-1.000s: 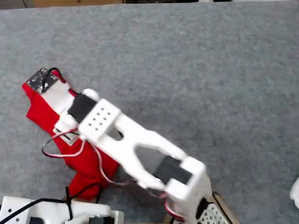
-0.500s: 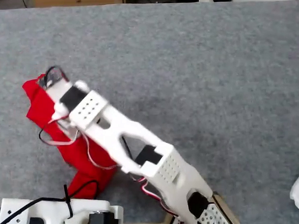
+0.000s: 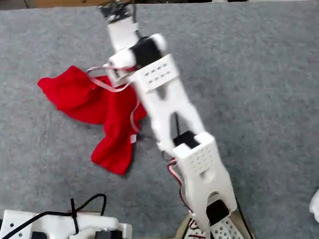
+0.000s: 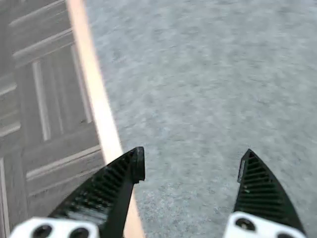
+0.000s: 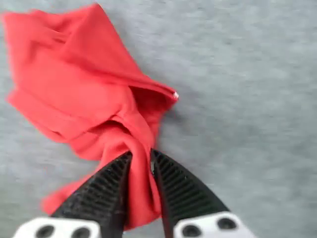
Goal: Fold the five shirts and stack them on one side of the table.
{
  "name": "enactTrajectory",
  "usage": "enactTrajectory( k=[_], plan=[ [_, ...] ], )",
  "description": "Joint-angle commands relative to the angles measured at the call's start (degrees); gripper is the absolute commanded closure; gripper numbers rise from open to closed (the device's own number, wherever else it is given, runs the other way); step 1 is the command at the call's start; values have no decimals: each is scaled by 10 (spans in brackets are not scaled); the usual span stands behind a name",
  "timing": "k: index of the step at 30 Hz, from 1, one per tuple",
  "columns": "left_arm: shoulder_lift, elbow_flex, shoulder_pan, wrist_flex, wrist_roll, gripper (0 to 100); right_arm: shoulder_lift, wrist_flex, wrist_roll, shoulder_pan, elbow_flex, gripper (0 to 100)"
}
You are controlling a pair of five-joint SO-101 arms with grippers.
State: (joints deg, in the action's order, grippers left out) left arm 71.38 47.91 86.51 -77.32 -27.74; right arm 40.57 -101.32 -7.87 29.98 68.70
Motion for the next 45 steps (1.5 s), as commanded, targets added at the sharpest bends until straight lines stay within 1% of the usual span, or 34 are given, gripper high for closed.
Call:
enactTrajectory(
  k=[1,4,7,10,12,14,17,19,23,26,29,32,37,41,45],
  plan=[
    [4,-33,-103,-35,4,694,-1,-8,133,-55,-19,990],
    [1,-33,-215,-62,65,731,-6,-11,251,-89,-61,992],
    [-3,-27,-340,-61,131,789,-22,-11,325,-131,-120,991],
    [-4,-27,-484,-58,191,788,-50,-11,411,-162,-184,990],
    [-16,-22,-571,-37,240,781,-77,-11,453,-177,-223,990],
    [-57,-10,-630,11,292,782,-117,-11,478,-181,-267,990],
    [-164,-18,-668,66,361,782,-195,-11,497,-156,-349,990],
    [-249,-55,-680,76,388,782,-251,-10,501,-124,-402,990],
    [-398,-172,-706,70,392,782,-338,-8,513,-51,-501,990],
    [-486,-268,-745,30,384,781,-362,-7,516,-19,-534,990],
    [-549,-345,-792,-11,354,781,-362,-7,516,-16,-536,990],
    [-590,-414,-826,-35,351,781,-362,-7,516,-16,-536,990],
    [-650,-461,-874,-35,355,781,-362,-7,516,-15,-536,990],
    [-709,-493,-899,-34,395,781,-362,-7,516,-15,-536,990],
    [-771,-541,-900,-34,400,781,-362,-7,516,-16,-536,990]
  ],
)
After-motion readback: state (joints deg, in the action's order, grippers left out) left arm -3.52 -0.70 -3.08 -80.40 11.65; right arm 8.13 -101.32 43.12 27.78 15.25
